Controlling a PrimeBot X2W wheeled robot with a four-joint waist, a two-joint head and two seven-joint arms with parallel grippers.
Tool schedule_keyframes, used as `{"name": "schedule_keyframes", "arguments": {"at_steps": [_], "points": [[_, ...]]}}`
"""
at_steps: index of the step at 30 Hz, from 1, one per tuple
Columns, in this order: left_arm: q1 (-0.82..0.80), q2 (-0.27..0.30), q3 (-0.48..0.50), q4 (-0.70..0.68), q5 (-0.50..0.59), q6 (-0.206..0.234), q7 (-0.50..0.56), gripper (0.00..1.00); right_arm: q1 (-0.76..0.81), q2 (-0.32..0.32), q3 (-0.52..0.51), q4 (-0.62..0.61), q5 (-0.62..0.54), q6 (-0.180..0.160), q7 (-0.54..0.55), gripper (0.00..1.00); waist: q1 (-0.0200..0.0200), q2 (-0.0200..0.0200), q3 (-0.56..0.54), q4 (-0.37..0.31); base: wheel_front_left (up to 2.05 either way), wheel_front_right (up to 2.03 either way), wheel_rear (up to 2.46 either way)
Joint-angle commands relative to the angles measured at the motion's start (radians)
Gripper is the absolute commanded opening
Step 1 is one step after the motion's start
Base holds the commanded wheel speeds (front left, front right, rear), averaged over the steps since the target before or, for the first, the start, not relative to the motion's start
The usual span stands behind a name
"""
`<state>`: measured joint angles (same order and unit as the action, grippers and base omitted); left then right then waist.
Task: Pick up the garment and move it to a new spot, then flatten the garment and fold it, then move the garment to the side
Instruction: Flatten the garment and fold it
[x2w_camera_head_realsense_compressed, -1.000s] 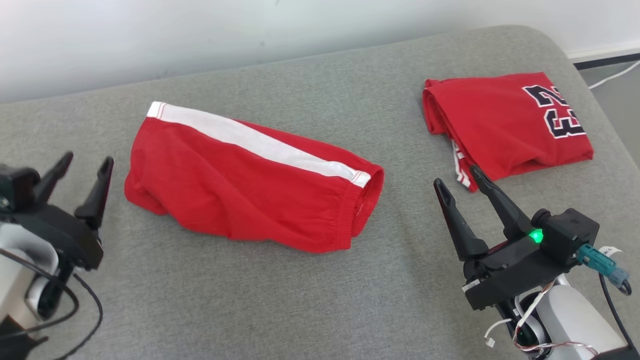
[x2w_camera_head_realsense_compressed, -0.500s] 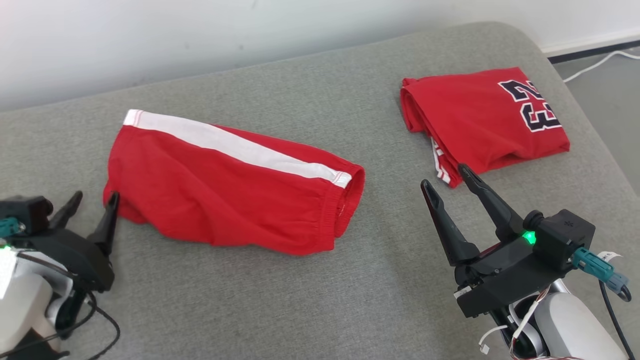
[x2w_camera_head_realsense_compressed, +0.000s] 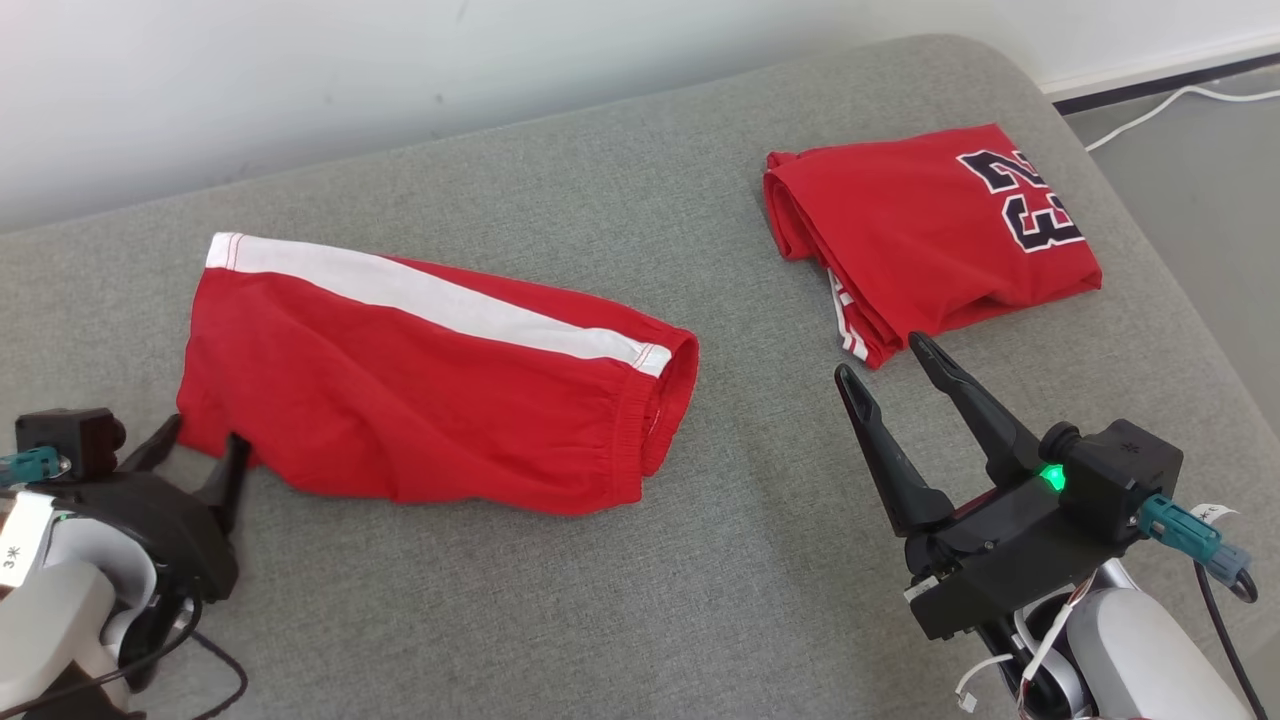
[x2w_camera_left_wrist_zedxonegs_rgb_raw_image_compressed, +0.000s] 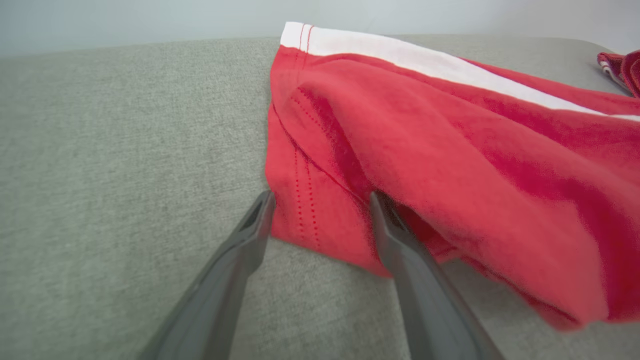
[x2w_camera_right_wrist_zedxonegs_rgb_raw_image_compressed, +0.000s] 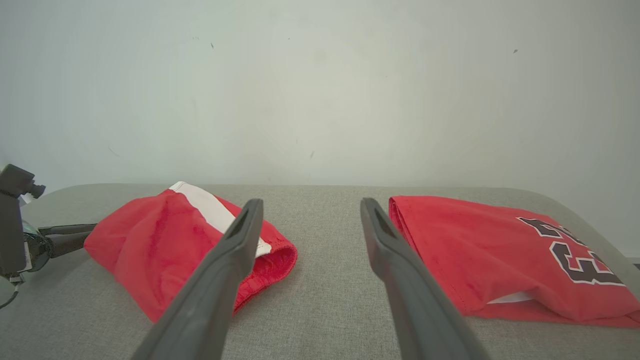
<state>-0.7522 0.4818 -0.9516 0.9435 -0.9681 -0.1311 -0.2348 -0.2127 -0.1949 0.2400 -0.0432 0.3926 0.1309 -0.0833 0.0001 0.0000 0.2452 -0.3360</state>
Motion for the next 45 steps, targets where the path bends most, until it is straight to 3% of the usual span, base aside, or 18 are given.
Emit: {"name": "schedule_keyframes", "arguments": {"at_steps": [1, 7, 8, 9, 10, 24, 35, 45], "points": [[-0.017, 0.007, -0.014, 0.024, -0.002, 0.002, 0.0, 1.0, -0.004, -0.003, -0.001, -0.003, -0.008, -0.001, 0.002, 1.0, -0.0001, 0.0, -0.002, -0.003, 0.0, 0.0, 0.0], [-0.021, -0.021, -0.054, 0.045, -0.042, 0.002, 0.035, 1.0, -0.009, -0.001, 0.009, -0.002, -0.008, -0.001, 0.008, 1.0, -0.0001, 0.0, -0.004, -0.004, 0.0, 0.0, 0.0], [-0.022, -0.018, -0.065, 0.04, -0.043, 0.002, 0.04, 0.5, -0.011, -0.001, 0.01, -0.001, -0.008, -0.001, 0.009, 1.0, -0.0001, 0.0, -0.004, -0.004, 0.0, 0.0, 0.0], [-0.025, -0.016, -0.073, 0.036, -0.05, 0.002, 0.039, 0.17, -0.013, -0.002, 0.012, 0.0, -0.007, -0.001, 0.008, 1.0, -0.0001, 0.0, -0.004, -0.004, 0.0, 0.0, 0.0], [-0.028, -0.014, -0.078, 0.033, -0.059, 0.002, 0.036, 0.0, -0.014, -0.003, 0.013, 0.0, -0.008, -0.001, 0.007, 1.0, -0.0001, 0.0, -0.005, -0.004, 0.0, 0.0, 0.0], [-0.043, -0.021, -0.105, 0.057, -0.009, 0.002, -0.031, 0.0, 0.008, -0.002, 0.015, 0.017, 0.009, -0.001, -0.013, 1.0, -0.0001, 0.0, -0.036, 0.038, 0.0, 0.0, 0.0], [0.122, -0.058, 0.047, -0.109, 0.1, 0.077, -0.031, 0.0, 0.035, -0.01, 0.018, 0.059, 0.035, -0.001, -0.023, 1.0, -0.0001, 0.0, -0.116, 0.152, 0.0, 0.0, 0.0], [0.289, -0.091, 0.136, -0.214, 0.169, 0.106, -0.031, 0.0, 0.045, -0.022, 0.02, 0.077, 0.046, -0.001, -0.008, 1.0, -0.0001, 0.0, -0.163, 0.222, 0.0, 0.0, 0.0]]}}
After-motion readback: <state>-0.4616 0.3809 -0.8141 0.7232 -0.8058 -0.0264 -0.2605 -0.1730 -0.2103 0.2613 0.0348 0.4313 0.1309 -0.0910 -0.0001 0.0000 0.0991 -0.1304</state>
